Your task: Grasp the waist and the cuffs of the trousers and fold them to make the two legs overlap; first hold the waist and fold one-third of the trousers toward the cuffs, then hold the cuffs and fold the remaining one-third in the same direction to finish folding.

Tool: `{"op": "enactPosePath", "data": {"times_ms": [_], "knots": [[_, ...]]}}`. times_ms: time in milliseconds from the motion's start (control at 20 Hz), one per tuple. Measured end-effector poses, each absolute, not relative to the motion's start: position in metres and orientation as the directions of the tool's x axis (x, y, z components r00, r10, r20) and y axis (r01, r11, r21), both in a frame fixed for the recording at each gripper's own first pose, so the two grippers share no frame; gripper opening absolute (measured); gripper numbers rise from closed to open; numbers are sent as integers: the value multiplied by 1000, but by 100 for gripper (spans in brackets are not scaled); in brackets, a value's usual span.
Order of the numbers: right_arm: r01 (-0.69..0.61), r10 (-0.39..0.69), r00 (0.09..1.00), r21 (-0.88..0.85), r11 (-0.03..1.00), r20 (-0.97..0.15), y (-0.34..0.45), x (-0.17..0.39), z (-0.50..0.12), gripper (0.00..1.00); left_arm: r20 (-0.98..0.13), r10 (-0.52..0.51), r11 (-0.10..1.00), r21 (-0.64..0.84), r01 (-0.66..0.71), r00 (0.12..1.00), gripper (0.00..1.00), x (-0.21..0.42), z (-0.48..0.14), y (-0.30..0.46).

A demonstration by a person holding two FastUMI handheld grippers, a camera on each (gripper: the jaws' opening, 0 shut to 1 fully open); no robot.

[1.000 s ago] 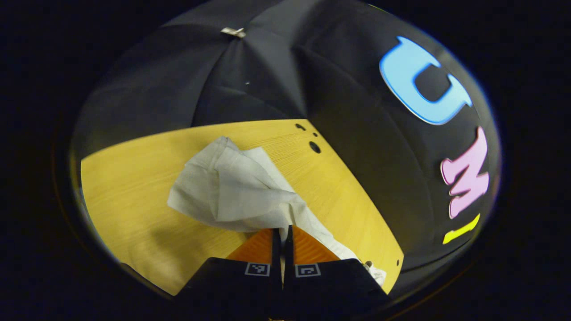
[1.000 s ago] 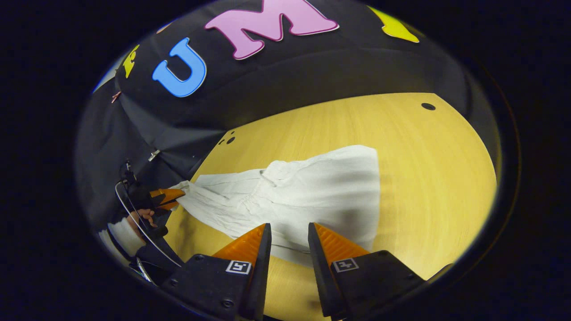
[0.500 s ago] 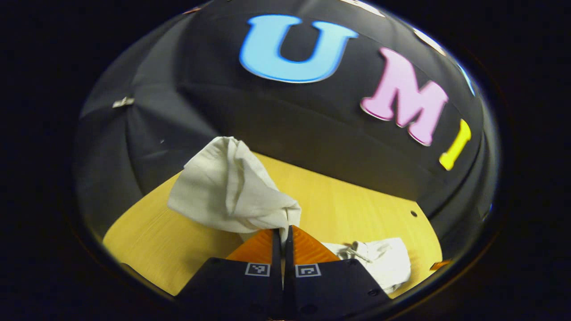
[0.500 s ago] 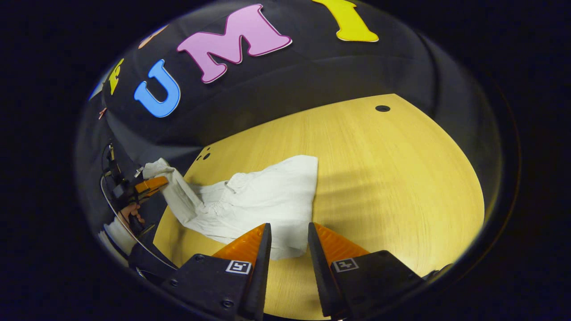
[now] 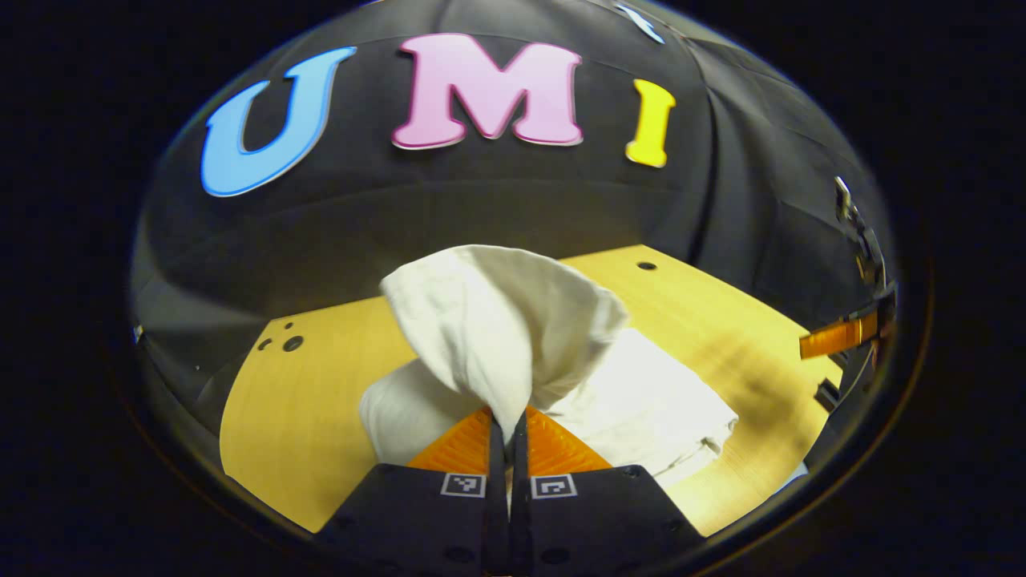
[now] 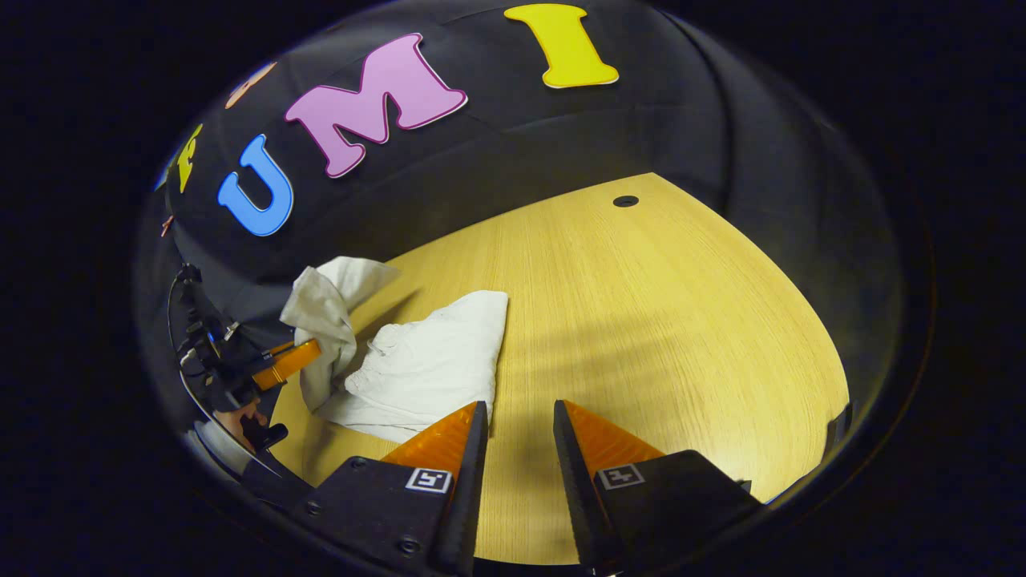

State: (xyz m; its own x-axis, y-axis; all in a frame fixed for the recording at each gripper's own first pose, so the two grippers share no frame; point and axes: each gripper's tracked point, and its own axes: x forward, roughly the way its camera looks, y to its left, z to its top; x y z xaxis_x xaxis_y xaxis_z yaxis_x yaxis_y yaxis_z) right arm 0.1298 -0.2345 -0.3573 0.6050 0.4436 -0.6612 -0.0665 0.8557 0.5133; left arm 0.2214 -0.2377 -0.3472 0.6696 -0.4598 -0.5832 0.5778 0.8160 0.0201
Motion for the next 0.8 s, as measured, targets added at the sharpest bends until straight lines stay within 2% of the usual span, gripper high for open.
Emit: {"op": "enactPosePath", "data": {"times_ms": [50,100,150,300,350,400,450,550,600,650,700,800], "knots": [[-58,438,607,513,857,-663,-238,127,-358,51,-595,-473,795,30,606,650,6,212,-353,-245],[-50,434,608,513,857,-665,-242,126,-358,40,-608,-477,776,49,629,635,6,203,-361,-248],[-44,429,609,511,858,-667,-244,126,-359,51,-617,-480,755,72,652,624,6,196,-367,-250],[-25,420,615,516,856,-667,-250,119,-359,51,-638,-477,691,154,707,604,6,179,-384,-254],[-20,420,615,519,855,-668,-252,117,-359,41,-647,-466,671,187,718,604,11,175,-389,-251],[-17,418,617,520,854,-667,-253,117,-358,51,-656,-454,650,219,728,603,7,170,-395,-251],[-17,419,617,521,854,-666,-252,115,-358,41,-662,-445,628,249,737,603,10,166,-398,-251],[-25,422,618,521,853,-663,-250,113,-355,41,-666,-468,582,262,770,581,23,147,-403,-259],[-29,426,619,523,852,-660,-250,113,-354,41,-660,-479,565,273,779,578,39,141,-402,-264],[-30,429,621,527,849,-656,-248,113,-353,51,-659,-486,546,285,788,574,43,135,-402,-265],[-30,432,622,532,846,-653,-247,113,-352,41,-660,-489,533,291,795,570,45,129,-403,-268],[-31,436,624,537,843,-648,-244,113,-349,41,-679,-499,522,260,812,538,54,113,-405,-275]]}}
